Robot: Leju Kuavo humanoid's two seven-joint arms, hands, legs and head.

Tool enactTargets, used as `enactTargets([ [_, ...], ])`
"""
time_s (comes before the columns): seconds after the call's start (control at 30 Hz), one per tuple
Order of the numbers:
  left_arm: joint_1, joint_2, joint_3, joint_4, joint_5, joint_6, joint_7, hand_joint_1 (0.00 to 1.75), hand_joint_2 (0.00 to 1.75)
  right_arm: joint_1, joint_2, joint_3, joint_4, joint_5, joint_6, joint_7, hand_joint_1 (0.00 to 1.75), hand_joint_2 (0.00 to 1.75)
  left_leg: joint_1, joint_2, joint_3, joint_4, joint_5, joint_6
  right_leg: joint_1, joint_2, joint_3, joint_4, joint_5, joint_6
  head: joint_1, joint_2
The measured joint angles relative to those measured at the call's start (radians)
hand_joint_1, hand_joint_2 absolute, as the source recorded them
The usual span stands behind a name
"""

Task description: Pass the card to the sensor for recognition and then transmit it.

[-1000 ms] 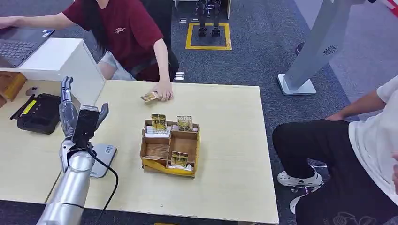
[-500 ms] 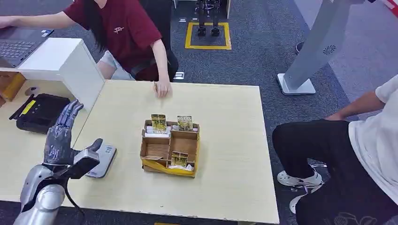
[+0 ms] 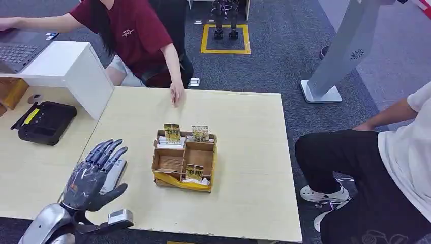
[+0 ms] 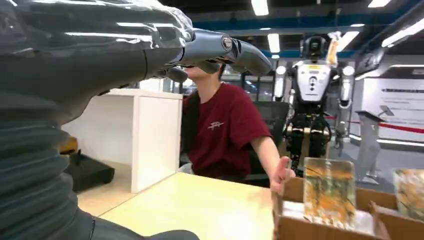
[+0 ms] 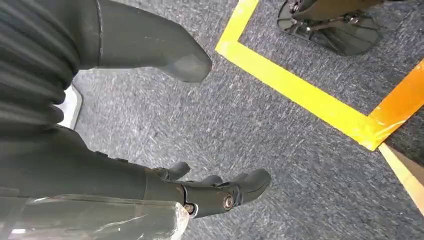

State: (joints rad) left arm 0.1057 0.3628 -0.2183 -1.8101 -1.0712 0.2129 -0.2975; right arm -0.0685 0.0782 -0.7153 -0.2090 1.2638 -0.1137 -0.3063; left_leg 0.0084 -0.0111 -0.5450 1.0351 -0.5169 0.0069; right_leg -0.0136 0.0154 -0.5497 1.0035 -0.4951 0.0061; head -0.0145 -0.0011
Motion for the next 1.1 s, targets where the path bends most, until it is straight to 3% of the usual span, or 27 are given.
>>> enactTargets([
  [0.5,-0.044,-0.068,-0.243,0.036,-0.146,0.068,0.112,0.0,1.75,-0.009,0.003,0.0,-0.003,0.015,0.0,0.003,0.0,1.75,0.0,0.0,0.0,0.001,0.0,0.0,0.0,0.0,0.0,0.0,0.001,0.001,0.0,0.0],
  [0.77,-0.09,-0.113,-0.289,0.114,-0.224,0.083,0.187,0.0,1.75,-0.015,0.004,0.0,-0.007,0.023,0.002,0.009,0.0,1.75,0.0,0.0,0.0,0.001,0.0,0.0,0.0,-0.001,0.0,0.0,0.001,0.001,0.0,0.0],
  [1.1,-0.158,-0.146,-0.29,0.261,-0.277,0.083,0.261,0.0,1.75,-0.023,0.006,0.002,-0.007,0.023,0.005,0.003,0.0,1.75,0.0,0.0,0.0,0.001,0.0,0.0,0.0,0.0,0.0,0.0,0.001,0.001,0.0,0.0],
])
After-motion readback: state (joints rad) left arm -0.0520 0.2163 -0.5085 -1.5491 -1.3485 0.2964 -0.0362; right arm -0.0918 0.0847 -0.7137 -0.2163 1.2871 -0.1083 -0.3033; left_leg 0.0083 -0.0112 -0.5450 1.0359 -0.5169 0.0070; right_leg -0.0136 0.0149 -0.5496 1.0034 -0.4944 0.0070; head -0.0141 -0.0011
